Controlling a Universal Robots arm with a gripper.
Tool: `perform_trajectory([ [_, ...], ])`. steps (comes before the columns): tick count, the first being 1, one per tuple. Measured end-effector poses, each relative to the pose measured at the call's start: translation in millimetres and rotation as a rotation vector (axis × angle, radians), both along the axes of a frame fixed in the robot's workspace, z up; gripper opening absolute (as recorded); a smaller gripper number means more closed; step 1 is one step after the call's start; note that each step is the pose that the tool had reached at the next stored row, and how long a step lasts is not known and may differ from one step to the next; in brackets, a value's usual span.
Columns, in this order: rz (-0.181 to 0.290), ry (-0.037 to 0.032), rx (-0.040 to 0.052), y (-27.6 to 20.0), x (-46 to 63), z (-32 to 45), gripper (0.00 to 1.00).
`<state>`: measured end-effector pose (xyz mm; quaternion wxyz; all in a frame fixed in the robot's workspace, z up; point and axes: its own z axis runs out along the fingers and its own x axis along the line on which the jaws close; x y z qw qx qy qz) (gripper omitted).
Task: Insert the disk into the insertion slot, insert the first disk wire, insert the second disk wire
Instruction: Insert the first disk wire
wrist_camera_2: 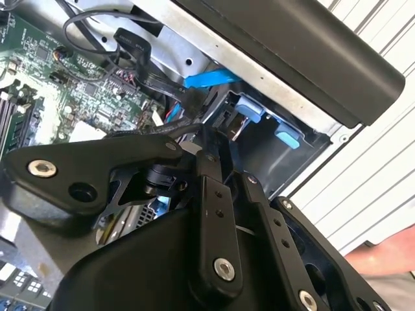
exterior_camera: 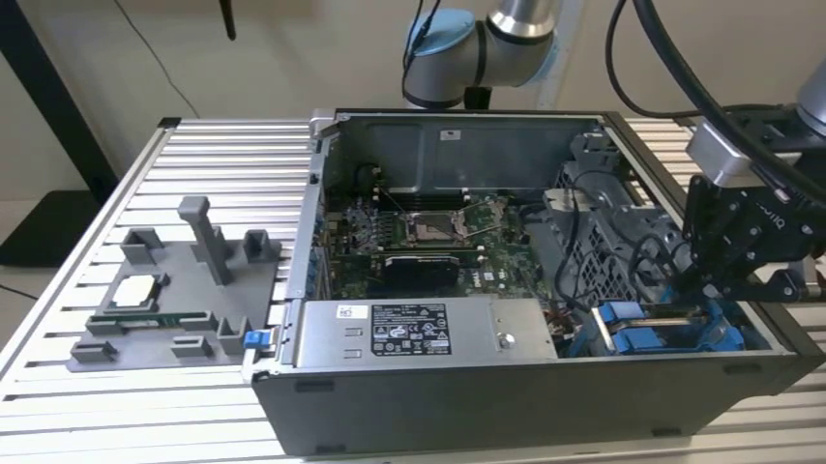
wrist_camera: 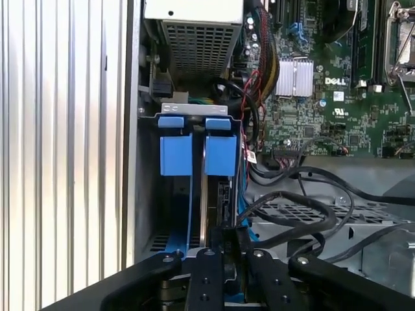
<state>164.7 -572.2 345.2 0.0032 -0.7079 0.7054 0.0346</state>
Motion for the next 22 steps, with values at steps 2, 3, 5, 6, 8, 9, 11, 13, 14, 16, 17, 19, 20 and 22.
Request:
perform_trajectory([
  [2,0.000,0.0000,0.0002,0.0,0.4,-0.7,0.00],
  [3,0.000,0.0000,0.0003,0.1,0.4,-1.3,0.00],
  [5,0.000,0.0000,0.0002,0.0,0.5,-2.1,0.00],
  [6,0.000,0.0000,0.0002,0.1,0.6,-2.5,0.00],
  [8,0.000,0.0000,0.0006,0.1,0.7,-3.0,0.00],
  [9,0.000,0.0000,0.0008,0.1,0.7,-3.3,0.00],
  [11,0.000,0.0000,0.0012,0.2,1.1,-3.8,0.00],
  [13,-0.001,0.0000,0.0018,0.2,1.1,-4.3,0.00],
  [14,-0.002,0.0000,0.0021,0.2,1.1,-4.6,0.00],
  [16,-0.009,0.0000,0.0021,0.2,1.2,-5.0,0.00],
  [17,-0.013,-0.0001,0.0022,0.2,1.3,-5.3,0.00],
  [19,-0.022,0.0000,0.0024,0.1,1.5,-6.0,0.00],
  [20,-0.026,-0.0002,0.0030,0.2,1.8,-6.4,0.00],
  [22,-0.031,0.0001,0.0029,0.1,1.9,-6.9,0.00],
])
